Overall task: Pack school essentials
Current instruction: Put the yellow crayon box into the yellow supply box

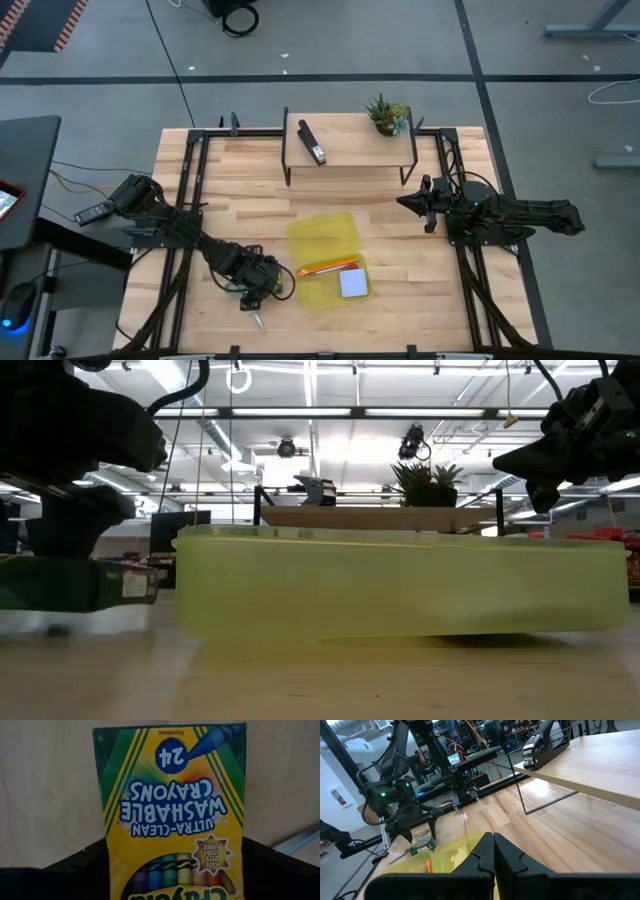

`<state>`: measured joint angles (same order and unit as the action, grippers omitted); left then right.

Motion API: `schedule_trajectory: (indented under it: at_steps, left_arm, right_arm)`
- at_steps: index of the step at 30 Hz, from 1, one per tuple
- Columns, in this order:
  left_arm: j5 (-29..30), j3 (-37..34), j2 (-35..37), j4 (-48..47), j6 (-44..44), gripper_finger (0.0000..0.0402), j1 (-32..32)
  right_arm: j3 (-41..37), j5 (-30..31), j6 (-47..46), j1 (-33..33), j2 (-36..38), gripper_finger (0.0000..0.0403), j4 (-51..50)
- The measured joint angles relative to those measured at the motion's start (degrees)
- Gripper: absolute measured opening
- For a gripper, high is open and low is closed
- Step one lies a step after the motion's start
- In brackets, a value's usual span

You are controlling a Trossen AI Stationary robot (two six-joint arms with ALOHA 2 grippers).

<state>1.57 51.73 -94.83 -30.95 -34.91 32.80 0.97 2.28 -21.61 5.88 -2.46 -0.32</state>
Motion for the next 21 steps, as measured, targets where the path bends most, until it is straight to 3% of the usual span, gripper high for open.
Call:
schedule_trajectory:
  at_steps: [21]
  left_arm:
    - [-0.18, 4.96, 0.03, -2.41, 0.06, 0.033, -1.14]
  right_arm:
    - [0.0, 0.01, 0.0, -0.01, 0.0, 0.0006, -0.01]
